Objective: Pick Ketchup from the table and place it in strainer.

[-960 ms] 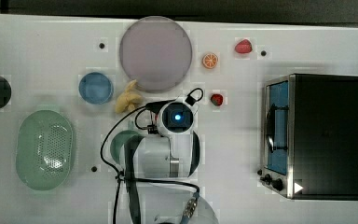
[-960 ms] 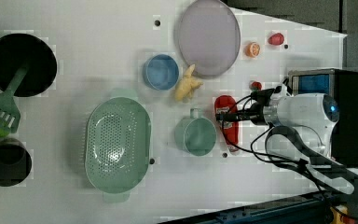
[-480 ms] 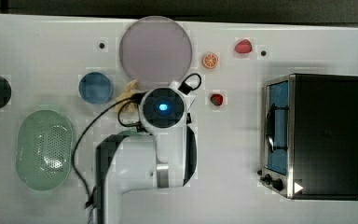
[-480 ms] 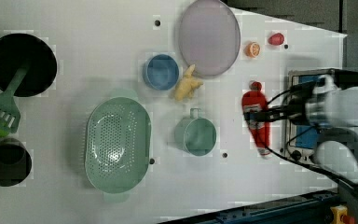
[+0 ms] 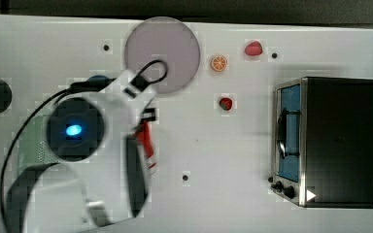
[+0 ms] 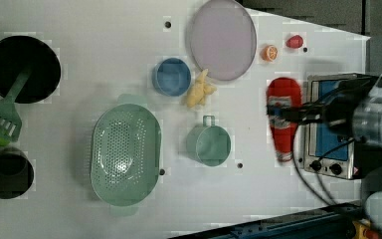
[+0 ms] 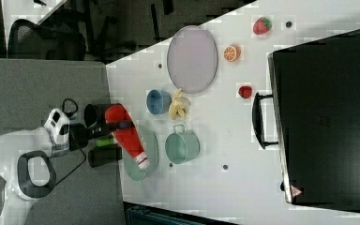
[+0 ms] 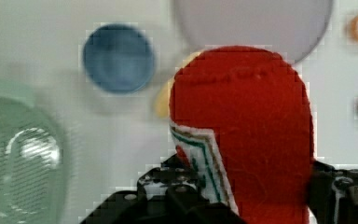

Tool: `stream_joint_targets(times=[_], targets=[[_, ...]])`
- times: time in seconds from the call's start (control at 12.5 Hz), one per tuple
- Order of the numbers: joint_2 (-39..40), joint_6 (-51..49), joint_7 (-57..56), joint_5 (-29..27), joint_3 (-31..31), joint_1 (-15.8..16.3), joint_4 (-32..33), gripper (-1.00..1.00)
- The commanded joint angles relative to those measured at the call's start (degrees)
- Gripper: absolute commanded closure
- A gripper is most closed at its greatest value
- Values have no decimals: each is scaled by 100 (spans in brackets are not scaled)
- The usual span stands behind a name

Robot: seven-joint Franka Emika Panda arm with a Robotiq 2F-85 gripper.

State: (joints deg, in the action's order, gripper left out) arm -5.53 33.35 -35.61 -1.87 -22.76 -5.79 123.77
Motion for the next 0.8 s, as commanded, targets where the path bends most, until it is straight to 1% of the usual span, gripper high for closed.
stream_joint_targets(times=[0.08, 0.4, 0.64, 0.8], targets=[[228, -103, 1859, 16, -667, 329, 172, -25], [548, 156, 3252, 8, -1470, 419, 154, -25], [1097, 1156, 4080, 17, -1882, 454, 149, -25], [1553, 1656, 4422, 23, -2002, 508, 147, -25]])
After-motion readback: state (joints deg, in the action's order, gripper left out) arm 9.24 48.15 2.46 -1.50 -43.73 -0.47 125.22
